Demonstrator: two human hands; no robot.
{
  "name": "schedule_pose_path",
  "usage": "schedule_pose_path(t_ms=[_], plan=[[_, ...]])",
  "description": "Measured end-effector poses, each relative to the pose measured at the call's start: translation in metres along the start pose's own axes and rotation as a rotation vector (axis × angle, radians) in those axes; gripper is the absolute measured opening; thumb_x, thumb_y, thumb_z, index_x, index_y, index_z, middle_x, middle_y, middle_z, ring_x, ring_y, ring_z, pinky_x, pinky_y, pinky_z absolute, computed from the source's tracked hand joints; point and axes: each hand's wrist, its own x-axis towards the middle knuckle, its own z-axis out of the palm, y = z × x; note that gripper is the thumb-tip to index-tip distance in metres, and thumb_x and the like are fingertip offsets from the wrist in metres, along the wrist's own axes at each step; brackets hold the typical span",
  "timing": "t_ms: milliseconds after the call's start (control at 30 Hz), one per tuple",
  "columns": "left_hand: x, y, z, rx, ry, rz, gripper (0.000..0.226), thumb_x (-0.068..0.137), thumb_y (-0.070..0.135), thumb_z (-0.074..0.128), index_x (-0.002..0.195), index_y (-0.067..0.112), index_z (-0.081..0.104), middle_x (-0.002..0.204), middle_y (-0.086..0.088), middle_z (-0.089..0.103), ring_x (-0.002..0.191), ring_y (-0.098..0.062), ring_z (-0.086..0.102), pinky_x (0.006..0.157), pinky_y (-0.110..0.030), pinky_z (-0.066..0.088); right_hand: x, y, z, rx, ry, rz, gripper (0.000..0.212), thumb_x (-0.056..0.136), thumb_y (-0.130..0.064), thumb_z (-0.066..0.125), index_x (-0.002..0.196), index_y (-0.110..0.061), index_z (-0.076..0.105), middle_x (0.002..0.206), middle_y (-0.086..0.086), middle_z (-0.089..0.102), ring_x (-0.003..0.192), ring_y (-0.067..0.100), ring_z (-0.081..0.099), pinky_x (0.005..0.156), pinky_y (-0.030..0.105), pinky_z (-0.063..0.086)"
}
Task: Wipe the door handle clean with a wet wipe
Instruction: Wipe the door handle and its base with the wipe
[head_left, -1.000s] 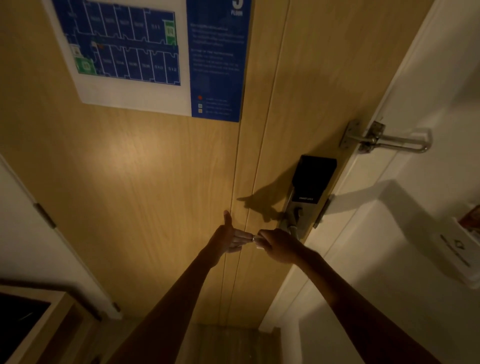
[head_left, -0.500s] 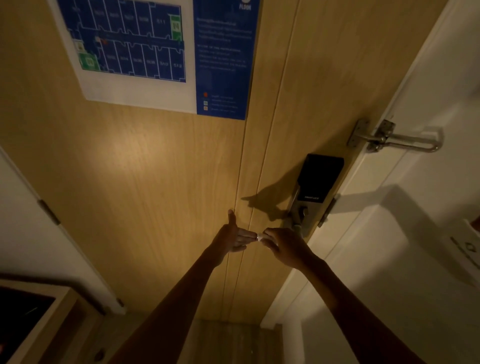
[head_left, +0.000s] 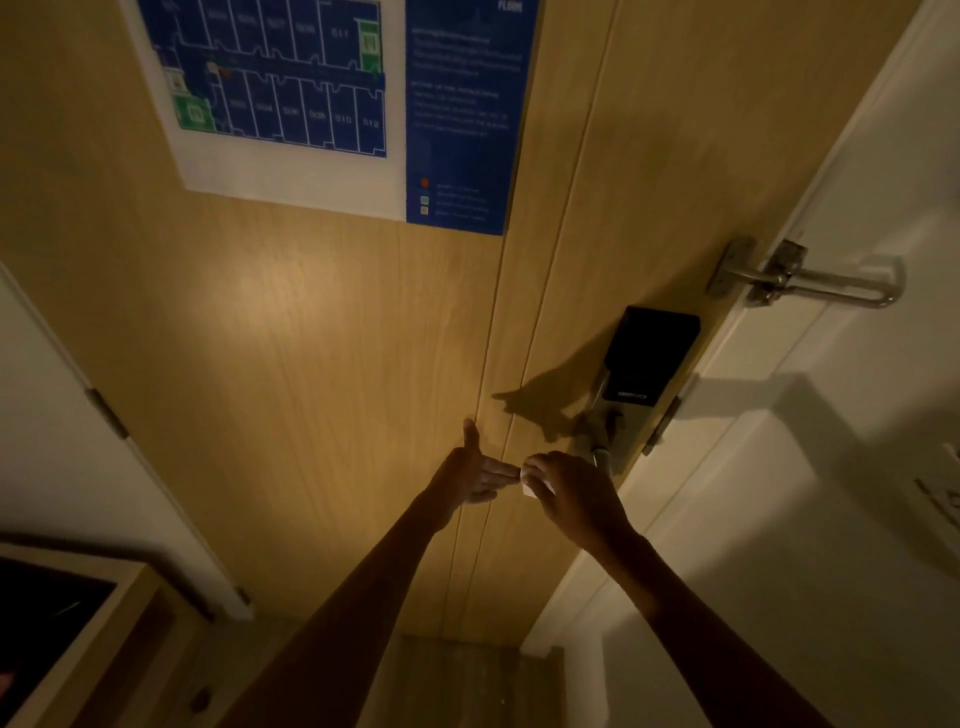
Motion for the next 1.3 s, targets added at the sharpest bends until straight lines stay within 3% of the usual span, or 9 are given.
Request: schedule_pose_path(t_ms=[67,200,367,467,567,733,833,1100,1300], plan=[[0.001,-0.003,0.000,0.007,0.002,0.010,0.094,0.092,0.065,0.002,0.096,0.003,0.073,0.109,-0.016,0.071,0.109,-0.022,0.064,0.096,-0.033,0.049,-0.001,-0.005,0.003,-0.048,0.009,-0.001,0.025,0.092,-0.031,0.061,0.112,-0.016,0.064,0.101,-0.001,0.071,0.091,0.011,0.067,0.077,0.019,0.046],[0.001,-0.001,-0.001,0.020,0.008,0.023,0.092,0.091,0.065,0.003,0.086,0.008,0.075,0.105,-0.013,0.072,0.106,-0.020,0.065,0.094,-0.032,0.050,0.007,-0.001,0.005,-0.048,-0.118,0.015,0.027,0.099,-0.035,0.047,0.115,-0.017,0.060,0.103,-0.001,0.067,0.095,0.013,0.062,0.076,0.018,0.038],[0.003,0.005,0.001,0.035,0.000,0.023,0.093,0.090,0.067,0.002,0.088,0.007,0.074,0.109,-0.014,0.071,0.108,-0.022,0.064,0.092,-0.032,0.049,0.022,0.012,-0.008,0.126,-0.292,0.160,0.043,0.099,-0.047,0.040,0.096,-0.012,0.064,0.080,0.000,0.063,0.073,0.010,0.059,0.063,0.018,0.037],[0.002,0.007,0.000,0.040,-0.007,0.011,0.095,0.092,0.064,0.001,0.097,0.001,0.072,0.109,-0.016,0.070,0.108,-0.023,0.063,0.091,-0.030,0.049,0.010,0.009,0.003,0.075,-0.168,0.099,0.033,0.097,-0.042,0.050,0.109,-0.014,0.063,0.097,0.001,0.069,0.091,0.014,0.066,0.074,0.018,0.045],[0.001,0.009,0.000,0.045,-0.016,-0.005,0.097,0.091,0.064,0.001,0.103,-0.002,0.070,0.111,-0.018,0.069,0.110,-0.024,0.063,0.091,-0.031,0.049,0.000,0.002,0.017,0.033,-0.032,0.115,0.036,0.091,-0.031,0.063,0.122,-0.012,0.061,0.113,0.005,0.069,0.105,0.019,0.065,0.089,0.028,0.051],[0.003,0.009,-0.002,0.051,-0.035,-0.021,0.098,0.090,0.066,0.000,0.099,0.000,0.071,0.106,-0.016,0.070,0.111,-0.024,0.063,0.097,-0.033,0.048,0.001,0.008,0.013,0.152,-0.130,0.155,0.050,0.089,-0.041,0.064,0.131,-0.016,0.054,0.124,0.000,0.064,0.114,0.015,0.059,0.093,0.028,0.050],[0.004,0.009,-0.001,0.044,-0.029,-0.021,0.097,0.091,0.065,0.001,0.104,-0.002,0.070,0.111,-0.018,0.069,0.111,-0.025,0.062,0.100,-0.034,0.047,0.007,0.012,-0.001,0.312,-0.263,0.196,0.050,0.092,-0.049,0.055,0.128,-0.014,0.056,0.117,-0.001,0.064,0.108,0.009,0.059,0.086,0.021,0.048],[0.003,0.010,0.001,0.047,-0.010,-0.031,0.095,0.092,0.065,0.003,0.105,-0.003,0.069,0.112,-0.019,0.069,0.109,-0.026,0.064,0.091,-0.031,0.050,0.005,0.008,0.005,0.313,-0.029,0.107,0.030,0.090,-0.028,0.065,0.114,-0.009,0.068,0.106,0.002,0.074,0.097,0.002,0.066,0.075,0.000,0.043],[-0.001,0.008,0.003,0.046,0.004,-0.044,0.093,0.093,0.064,0.005,0.105,-0.003,0.069,0.112,-0.020,0.068,0.111,-0.028,0.063,0.096,-0.036,0.050,-0.005,0.001,0.015,0.096,0.054,-0.003,0.022,0.095,-0.028,0.058,0.113,-0.018,0.064,0.100,-0.004,0.072,0.095,0.008,0.067,0.082,0.024,0.055]])
